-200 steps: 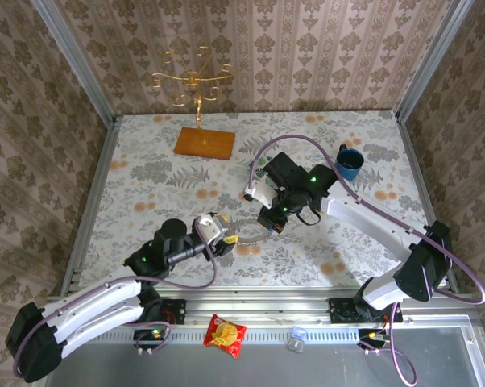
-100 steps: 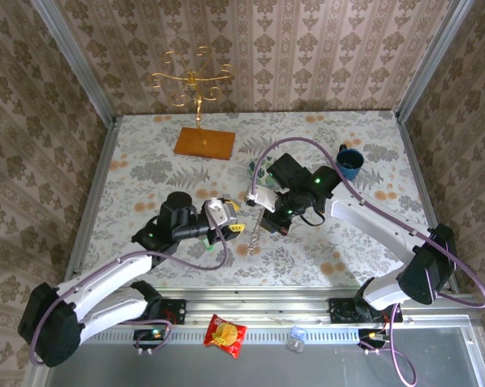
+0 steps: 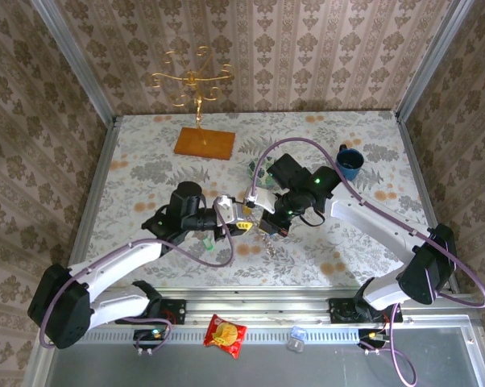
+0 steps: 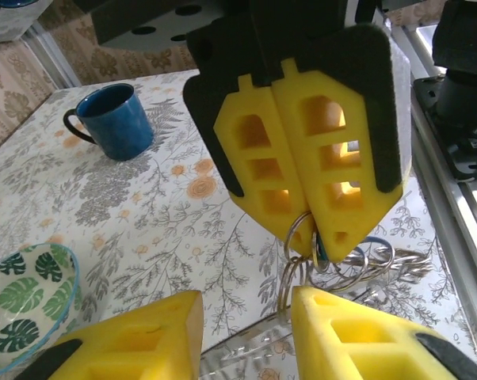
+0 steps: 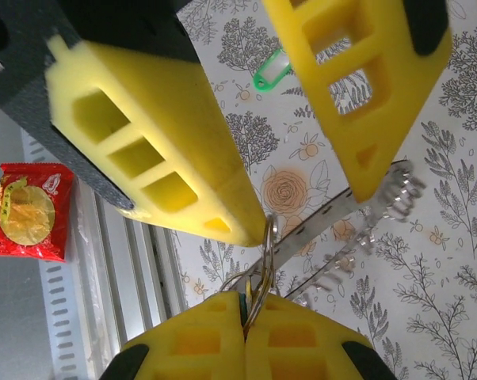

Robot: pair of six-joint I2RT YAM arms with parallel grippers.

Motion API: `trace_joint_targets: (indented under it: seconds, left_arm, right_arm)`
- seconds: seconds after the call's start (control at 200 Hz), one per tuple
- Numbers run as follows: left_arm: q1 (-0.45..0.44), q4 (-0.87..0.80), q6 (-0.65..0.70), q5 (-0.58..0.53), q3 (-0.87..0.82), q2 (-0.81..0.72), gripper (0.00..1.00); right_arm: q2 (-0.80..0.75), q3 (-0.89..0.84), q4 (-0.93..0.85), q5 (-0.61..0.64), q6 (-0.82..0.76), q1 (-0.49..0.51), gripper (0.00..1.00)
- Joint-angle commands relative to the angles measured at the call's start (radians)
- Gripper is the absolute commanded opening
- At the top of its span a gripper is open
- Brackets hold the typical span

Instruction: Put the keys on the keyring

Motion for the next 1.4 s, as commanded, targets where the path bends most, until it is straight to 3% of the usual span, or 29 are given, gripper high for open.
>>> trace_joint_targets:
  seconds: [0.0,0.445,0.635,0.82,1.03,1.395]
  left_arm:
    - [0.009,0.01,0.017,0.059,0.026,0.014,0.31]
    - [0.008,0.017,0.013,0.095,0.03,0.037,0.17]
    - [0.009,-0.015,0.041,0.102,0.042,0.049,0.0]
    - [0.009,0.063,0.017,0.076,0.002,0.031,0.0]
    - [-0.009,0.356,-0.126,0.037,-0.1,0.028,0.0]
    - [-0.078,0.411,-0.099,-0.092,-0.131,0.055,0.0]
  right_arm:
    - [-0.021,0.016,0.04,-0.048,-0.015,0.0,0.0]
    - [-0.008,0.026,0.065,-0.063,-0.01,0.01,0.0]
    - [-0.014,0.025,0.066,-0.06,-0.001,0.011,0.0]
    - [-0.059,-0.052,0.115,-0.079,0.112,-0.059,0.0]
    - [-0.121,-0.206,0.255,-0.186,0.253,-0.118,0.0]
    - [-0.073,-0.241,0.329,-0.25,0.297,-0.125,0.0]
